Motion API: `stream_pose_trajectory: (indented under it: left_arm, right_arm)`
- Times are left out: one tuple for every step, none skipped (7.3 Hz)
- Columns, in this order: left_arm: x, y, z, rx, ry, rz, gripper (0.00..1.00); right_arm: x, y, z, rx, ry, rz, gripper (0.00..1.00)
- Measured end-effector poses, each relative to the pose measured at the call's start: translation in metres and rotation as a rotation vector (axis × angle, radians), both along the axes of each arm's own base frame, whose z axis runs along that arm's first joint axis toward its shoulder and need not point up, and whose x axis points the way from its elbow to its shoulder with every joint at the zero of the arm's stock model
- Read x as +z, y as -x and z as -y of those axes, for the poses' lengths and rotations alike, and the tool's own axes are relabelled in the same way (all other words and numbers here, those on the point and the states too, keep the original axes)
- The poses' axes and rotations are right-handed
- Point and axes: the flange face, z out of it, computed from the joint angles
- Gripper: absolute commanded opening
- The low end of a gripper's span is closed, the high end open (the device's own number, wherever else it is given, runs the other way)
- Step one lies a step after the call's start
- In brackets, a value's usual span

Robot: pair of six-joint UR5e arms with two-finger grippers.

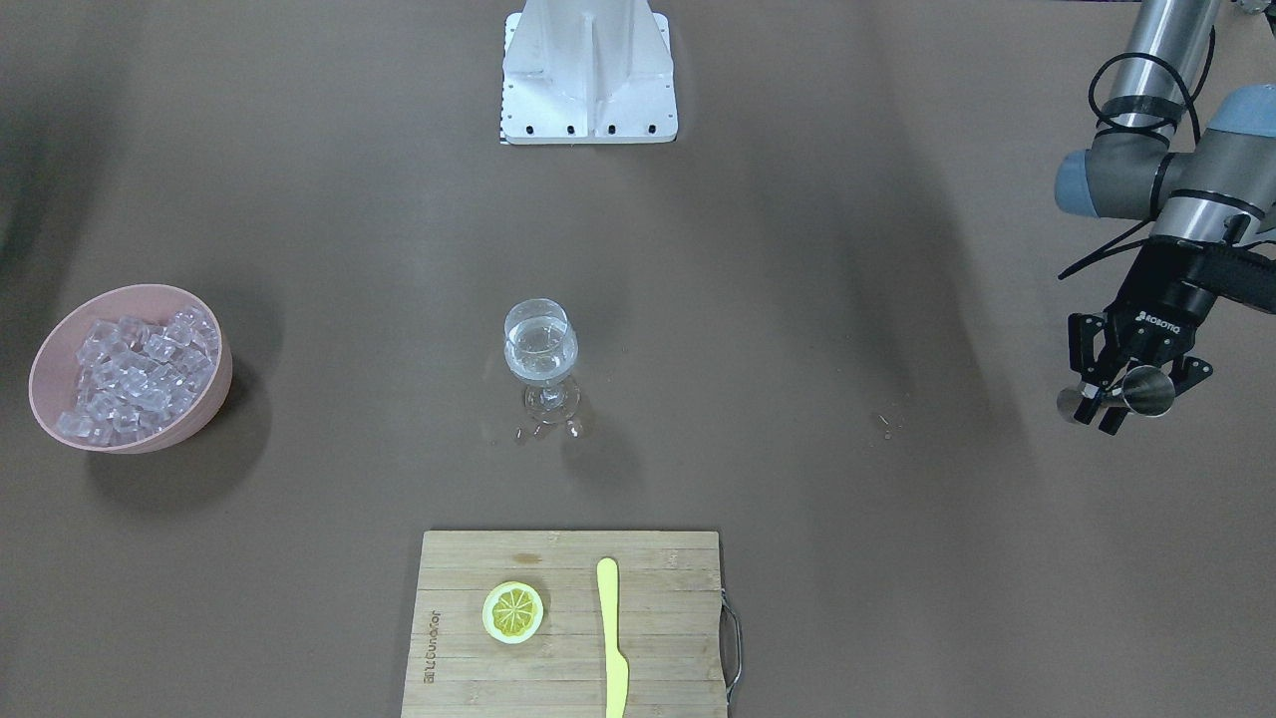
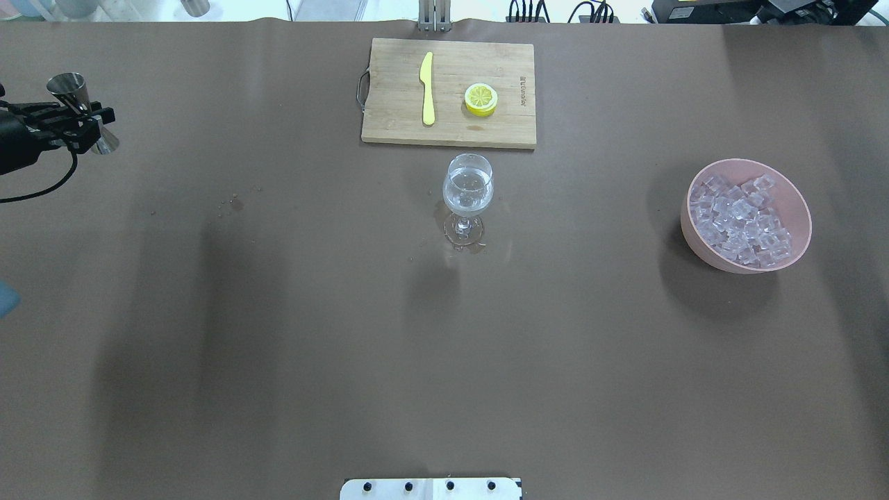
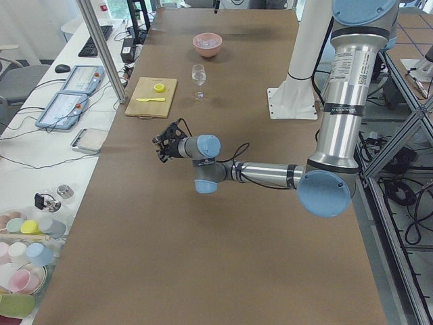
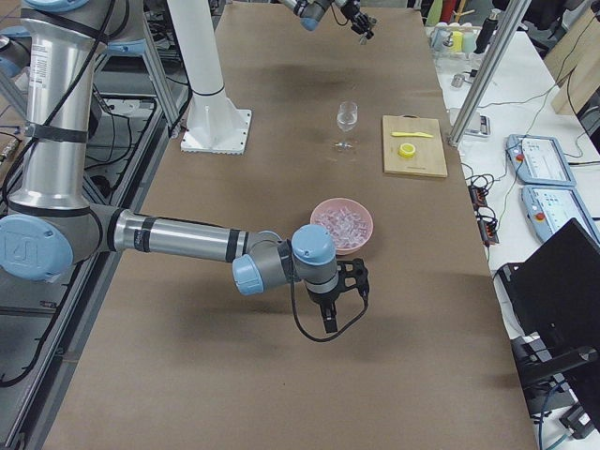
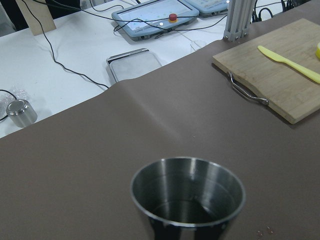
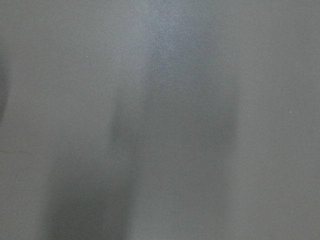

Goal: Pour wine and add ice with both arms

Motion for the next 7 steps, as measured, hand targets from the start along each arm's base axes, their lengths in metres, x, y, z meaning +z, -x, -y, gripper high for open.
stream_pose_trajectory:
  left_arm:
    - [0.009, -0.009, -0.01, -0.032, -0.008, -0.057, 0.0]
    - [0.014, -0.03, -0.024, -0.061, -0.007, -0.107, 0.0]
    - [0.015, -0.059, -0.04, -0.094, -0.006, -0.135, 0.0]
    - [0.014, -0.094, -0.059, -0.135, -0.002, -0.139, 0.0]
    - [0.01, -0.121, -0.072, -0.165, 0.013, -0.113, 0.0]
    - [-0.002, -0.137, -0.074, -0.178, 0.039, -0.063, 0.0]
    - [-0.024, -0.148, -0.071, -0.186, 0.08, 0.009, 0.0]
  right_arm:
    - [0.0, 0.0, 0.0, 0.001, 0.0, 0.0, 1.0]
    - [0.0, 0.0, 0.0, 0.001, 0.001, 0.0, 1.0]
    - [0.0, 0.0, 0.0, 0.001, 0.002, 0.0, 1.0]
    - [0.001, 0.0, 0.0, 0.001, 0.003, 0.0, 1.0]
    - [0.001, 0.0, 0.0, 0.001, 0.003, 0.0, 1.0]
    - [0.001, 0.0, 0.0, 0.001, 0.004, 0.0, 1.0]
    - [0.001, 0.0, 0.0, 0.001, 0.004, 0.0, 1.0]
